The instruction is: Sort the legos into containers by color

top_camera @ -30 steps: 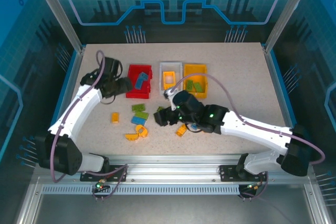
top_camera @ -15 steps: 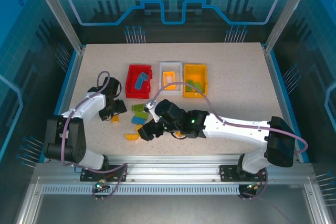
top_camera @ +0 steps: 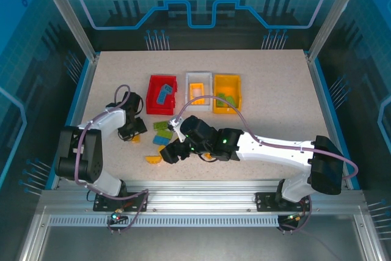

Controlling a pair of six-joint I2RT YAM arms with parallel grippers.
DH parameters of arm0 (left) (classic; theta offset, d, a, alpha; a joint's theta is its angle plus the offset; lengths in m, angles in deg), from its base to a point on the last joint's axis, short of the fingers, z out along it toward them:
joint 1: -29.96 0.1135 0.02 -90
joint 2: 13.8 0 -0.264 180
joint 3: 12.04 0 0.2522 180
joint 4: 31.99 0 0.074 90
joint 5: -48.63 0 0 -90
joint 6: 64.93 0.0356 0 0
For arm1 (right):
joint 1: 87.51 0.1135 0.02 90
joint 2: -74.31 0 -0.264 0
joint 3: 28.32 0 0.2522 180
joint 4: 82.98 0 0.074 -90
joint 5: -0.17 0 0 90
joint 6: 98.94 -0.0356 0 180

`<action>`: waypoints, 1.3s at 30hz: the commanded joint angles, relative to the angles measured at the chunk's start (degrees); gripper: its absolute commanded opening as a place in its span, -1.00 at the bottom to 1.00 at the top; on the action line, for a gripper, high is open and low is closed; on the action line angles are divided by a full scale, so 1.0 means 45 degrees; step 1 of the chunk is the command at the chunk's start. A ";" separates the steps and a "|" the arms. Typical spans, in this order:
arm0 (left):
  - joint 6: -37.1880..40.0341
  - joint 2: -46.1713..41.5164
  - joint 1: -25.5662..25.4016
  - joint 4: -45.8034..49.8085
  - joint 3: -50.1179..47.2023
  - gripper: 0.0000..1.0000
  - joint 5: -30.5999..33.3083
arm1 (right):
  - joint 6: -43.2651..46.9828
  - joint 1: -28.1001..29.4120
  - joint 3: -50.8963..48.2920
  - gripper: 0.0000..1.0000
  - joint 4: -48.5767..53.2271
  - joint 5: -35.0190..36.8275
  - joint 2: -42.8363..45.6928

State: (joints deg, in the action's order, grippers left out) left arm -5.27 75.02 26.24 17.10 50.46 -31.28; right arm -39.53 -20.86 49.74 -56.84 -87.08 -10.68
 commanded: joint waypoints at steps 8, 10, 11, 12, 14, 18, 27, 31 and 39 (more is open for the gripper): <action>-0.0832 0.0279 -0.0502 -0.0002 -0.0462 0.10 -0.0682 | -0.0222 -0.0124 -0.0010 0.60 -0.0203 0.0035 0.0292; -0.0964 0.0326 -0.0781 -0.0006 -0.0467 0.10 -0.0645 | -0.0237 -0.0144 -0.0046 0.59 -0.0232 0.0028 0.0308; -0.1021 0.0359 -0.0891 -0.0017 -0.0489 0.10 -0.0640 | -0.0263 -0.0144 -0.0049 0.59 -0.0230 0.0030 0.0328; -0.1080 0.0397 -0.0975 -0.0049 -0.0512 0.08 -0.0616 | -0.0272 -0.0155 -0.0058 0.59 -0.0232 0.0054 0.0332; -0.1163 0.0457 -0.1075 -0.0154 -0.0535 -0.03 -0.0652 | -0.0331 -0.0173 -0.0126 0.58 -0.0280 0.0070 0.0375; -0.1245 0.0441 -0.1137 -0.0242 -0.0589 -0.26 -0.0640 | -0.0460 -0.0239 -0.0368 0.58 -0.0495 0.0103 0.0636; -0.1205 -0.1142 -0.1828 0.0953 0.0065 -0.36 0.0140 | -0.0705 -0.0533 -0.1163 0.55 -0.0686 0.0985 0.1822; -0.1206 -0.1881 -0.3088 0.1998 0.1730 -0.36 0.0210 | -0.1209 -0.1233 -0.2082 0.55 -0.0881 0.2215 0.3291; -0.0558 0.0148 -0.5865 0.2166 0.6245 -0.34 0.0232 | -0.2614 -0.3922 -0.1794 0.54 0.1131 0.3800 0.4511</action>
State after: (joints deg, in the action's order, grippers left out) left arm -9.30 71.37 1.65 25.19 73.73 -30.25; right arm -47.64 -35.17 39.92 -56.75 -74.51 8.97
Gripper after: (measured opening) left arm 0.342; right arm 0.770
